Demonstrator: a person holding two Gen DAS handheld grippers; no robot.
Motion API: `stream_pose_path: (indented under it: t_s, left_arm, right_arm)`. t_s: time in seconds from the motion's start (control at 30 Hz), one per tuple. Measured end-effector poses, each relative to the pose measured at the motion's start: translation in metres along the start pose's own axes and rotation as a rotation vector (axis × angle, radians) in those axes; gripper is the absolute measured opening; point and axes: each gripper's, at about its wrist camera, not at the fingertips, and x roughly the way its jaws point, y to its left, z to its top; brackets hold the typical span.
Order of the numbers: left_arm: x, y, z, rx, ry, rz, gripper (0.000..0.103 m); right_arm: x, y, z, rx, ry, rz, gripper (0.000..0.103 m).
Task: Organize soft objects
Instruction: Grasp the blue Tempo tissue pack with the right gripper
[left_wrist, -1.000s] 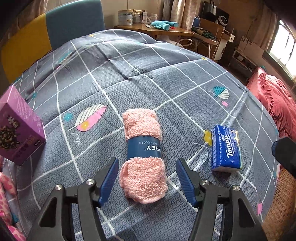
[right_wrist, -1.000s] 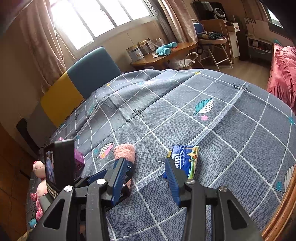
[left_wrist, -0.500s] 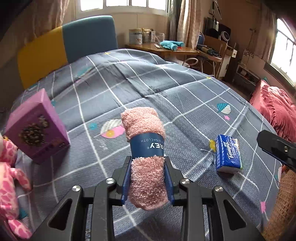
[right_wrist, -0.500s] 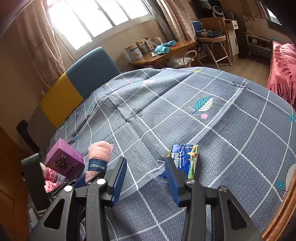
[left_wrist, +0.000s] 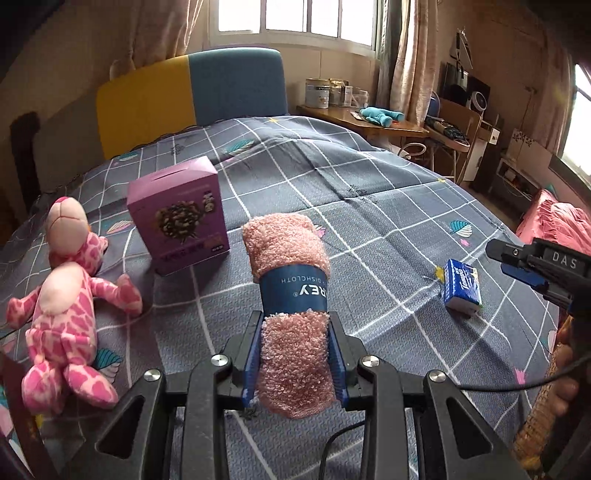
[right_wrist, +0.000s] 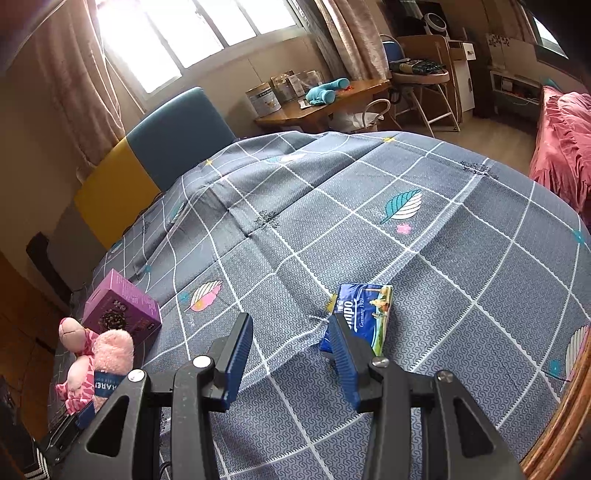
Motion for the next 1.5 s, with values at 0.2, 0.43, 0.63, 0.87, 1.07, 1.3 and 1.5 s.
stream_pose_path:
  t_s: [0.2,0.43,0.63,0.87,1.07,1.3,1.5]
  left_arm:
    - [-0.019,0.02,-0.028,-0.049,0.013,0.028,0.033]
    - [-0.035,0.042,-0.056,-0.091,0.021,0.055,0.033]
    - [-0.046,0.063,-0.077,-0.122,0.032,0.076,0.033]
    - [-0.056,0.083,-0.091,-0.147,0.032,0.089,0.033]
    - [-0.065,0.095,-0.099,-0.177,0.024,0.079,0.033]
    - [-0.074,0.105,-0.104,-0.205,0.016,0.064,0.033]
    - [-0.08,0.108,-0.107,-0.215,0.009,0.065,0.033]
  right_arm:
    - [0.003,0.003,-0.001,-0.02,0.01,-0.03,0.043]
    - [0.007,0.008,-0.003,-0.054,0.03,-0.063,0.043]
    - [0.02,0.007,-0.003,-0.052,0.098,-0.077,0.043]
    - [0.036,0.002,0.003,-0.046,0.199,-0.089,0.048]
    - [0.045,-0.007,0.025,-0.073,0.265,-0.142,0.067]
    - [0.066,-0.02,0.033,-0.084,0.37,-0.213,0.075]
    - [0.09,-0.026,0.037,-0.027,0.376,-0.276,0.075]
